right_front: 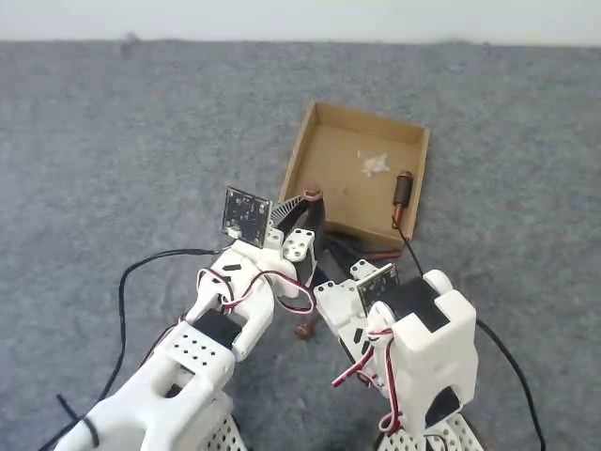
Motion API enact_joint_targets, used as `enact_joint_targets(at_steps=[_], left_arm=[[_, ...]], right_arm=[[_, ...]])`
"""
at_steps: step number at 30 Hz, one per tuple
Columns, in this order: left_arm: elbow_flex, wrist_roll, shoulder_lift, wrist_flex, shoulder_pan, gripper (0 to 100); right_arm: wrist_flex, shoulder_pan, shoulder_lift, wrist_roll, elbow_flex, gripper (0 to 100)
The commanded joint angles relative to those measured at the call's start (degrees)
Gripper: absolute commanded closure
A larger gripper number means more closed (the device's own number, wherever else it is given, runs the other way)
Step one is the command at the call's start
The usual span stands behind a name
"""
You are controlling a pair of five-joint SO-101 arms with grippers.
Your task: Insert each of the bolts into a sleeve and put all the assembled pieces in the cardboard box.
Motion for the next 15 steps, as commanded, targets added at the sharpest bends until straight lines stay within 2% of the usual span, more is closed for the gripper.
enact_joint_targets(at_steps=[1,8,15], left_arm=[[-2.8,-5.0,0.4,1.3,-0.3,99],[0.0,-9.7,0.4,2.7,-0.4,99],[0.4,-9.6,0.4,2.7,-0.4,99]], right_arm=[[0.1,-0.2,-1.2,-0.1,0.9,99.2],[0.1,0.0,-1.2,-0.1,0.9,99.2],[-0.2,1.2,-1.3,-0.1,0.9,99.2]])
